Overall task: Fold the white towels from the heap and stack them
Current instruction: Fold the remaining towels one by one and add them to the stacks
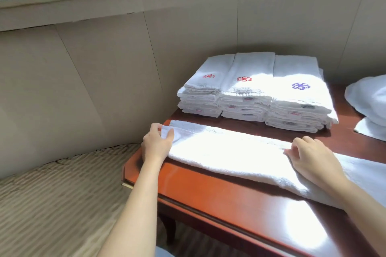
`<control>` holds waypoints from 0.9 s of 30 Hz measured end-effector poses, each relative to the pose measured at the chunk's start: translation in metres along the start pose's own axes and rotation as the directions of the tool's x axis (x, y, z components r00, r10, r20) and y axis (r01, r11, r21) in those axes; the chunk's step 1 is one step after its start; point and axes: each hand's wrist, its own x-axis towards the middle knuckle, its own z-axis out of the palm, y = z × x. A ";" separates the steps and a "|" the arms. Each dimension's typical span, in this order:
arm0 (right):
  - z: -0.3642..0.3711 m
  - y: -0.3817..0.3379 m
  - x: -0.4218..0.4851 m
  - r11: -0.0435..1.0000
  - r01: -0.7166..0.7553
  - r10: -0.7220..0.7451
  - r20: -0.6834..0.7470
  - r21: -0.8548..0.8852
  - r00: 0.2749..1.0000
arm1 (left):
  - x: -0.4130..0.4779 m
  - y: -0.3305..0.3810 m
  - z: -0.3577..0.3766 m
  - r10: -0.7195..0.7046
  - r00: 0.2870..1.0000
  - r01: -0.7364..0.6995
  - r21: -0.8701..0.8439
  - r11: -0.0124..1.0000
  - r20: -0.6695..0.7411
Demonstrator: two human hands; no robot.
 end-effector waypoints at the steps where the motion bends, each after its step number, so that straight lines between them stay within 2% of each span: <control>1: 0.000 0.001 -0.001 1.000 -0.006 0.006 -0.018 0.013 1.000 | 0.002 -0.003 -0.001 0.015 1.000 -0.015 0.008 1.000 0.018; 4: -0.001 0.004 0.002 0.994 -0.094 0.097 -0.050 0.057 0.994 | 0.004 -0.006 -0.001 0.045 0.999 -0.046 0.029 0.999 0.005; 8: 0.001 0.005 0.006 0.973 -0.189 0.201 -0.084 0.130 0.976 | 0.004 -0.001 -0.001 -0.001 0.998 0.002 0.010 1.000 -0.060; 11: 0.004 0.004 0.006 0.978 -0.183 0.193 -0.101 0.101 0.976 | 0.000 0.004 0.000 0.000 0.998 -0.002 -0.025 1.000 -0.061; 15: 0.006 0.003 0.006 0.981 -0.164 0.173 -0.075 0.106 0.982 | 0.000 0.000 0.003 0.019 0.994 -0.015 -0.043 0.999 0.107; 17: 0.006 0.004 0.007 0.980 -0.158 0.167 -0.069 0.120 0.984 | 0.005 -0.002 0.004 -0.017 0.992 0.021 -0.027 0.999 0.128; 20: 0.009 0.006 0.007 0.983 -0.147 0.155 -0.075 0.107 0.985 | 0.010 -0.001 0.005 -0.045 0.995 0.047 -0.021 0.999 0.091; 25: 0.008 0.002 0.001 0.986 -0.107 0.137 -0.255 0.127 0.957 | 0.013 0.005 0.010 -0.110 0.994 0.111 0.071 0.991 -0.011; 27: 0.009 0.004 0.002 0.992 -0.108 0.123 -0.254 0.071 0.959 | 0.013 0.009 0.012 -0.158 0.987 0.161 0.121 0.980 -0.032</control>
